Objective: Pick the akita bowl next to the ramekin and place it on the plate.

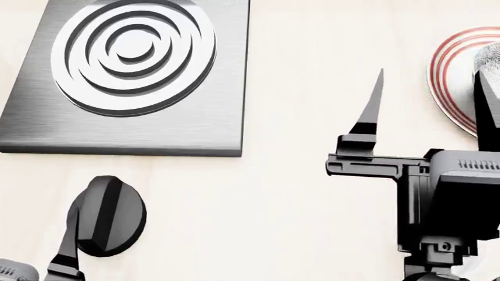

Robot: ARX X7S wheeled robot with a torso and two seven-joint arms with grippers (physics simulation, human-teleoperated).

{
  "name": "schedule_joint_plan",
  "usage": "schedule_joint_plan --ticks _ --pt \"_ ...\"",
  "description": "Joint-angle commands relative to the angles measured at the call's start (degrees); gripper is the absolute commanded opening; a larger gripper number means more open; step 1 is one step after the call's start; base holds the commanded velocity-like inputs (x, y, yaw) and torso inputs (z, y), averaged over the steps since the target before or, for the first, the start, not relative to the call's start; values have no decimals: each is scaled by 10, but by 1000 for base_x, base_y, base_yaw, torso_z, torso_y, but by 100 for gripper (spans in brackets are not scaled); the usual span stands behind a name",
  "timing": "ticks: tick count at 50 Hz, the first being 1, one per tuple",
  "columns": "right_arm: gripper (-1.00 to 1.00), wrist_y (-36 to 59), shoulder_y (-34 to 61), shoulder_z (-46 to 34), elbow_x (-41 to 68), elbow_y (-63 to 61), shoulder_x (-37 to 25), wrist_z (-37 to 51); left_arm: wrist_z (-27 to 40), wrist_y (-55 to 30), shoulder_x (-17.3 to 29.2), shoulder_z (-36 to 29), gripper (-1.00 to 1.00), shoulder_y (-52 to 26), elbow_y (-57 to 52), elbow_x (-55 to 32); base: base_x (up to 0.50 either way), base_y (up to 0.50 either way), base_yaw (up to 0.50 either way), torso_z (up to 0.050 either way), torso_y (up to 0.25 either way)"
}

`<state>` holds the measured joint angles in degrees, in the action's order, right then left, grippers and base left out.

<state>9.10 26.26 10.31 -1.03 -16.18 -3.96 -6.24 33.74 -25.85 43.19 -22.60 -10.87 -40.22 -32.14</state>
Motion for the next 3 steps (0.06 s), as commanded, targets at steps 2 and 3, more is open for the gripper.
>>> schedule_joint_plan --ticks 2,3 --pt "100 -34 -36 -14 -5 -3 5 8 -13 -1 -12 16 100 5 -5 5 0 0 0 0 0" --pt "100 -35 -38 -15 -4 -3 5 10 -13 -1 -12 16 100 6 -5 5 0 0 0 0 0"
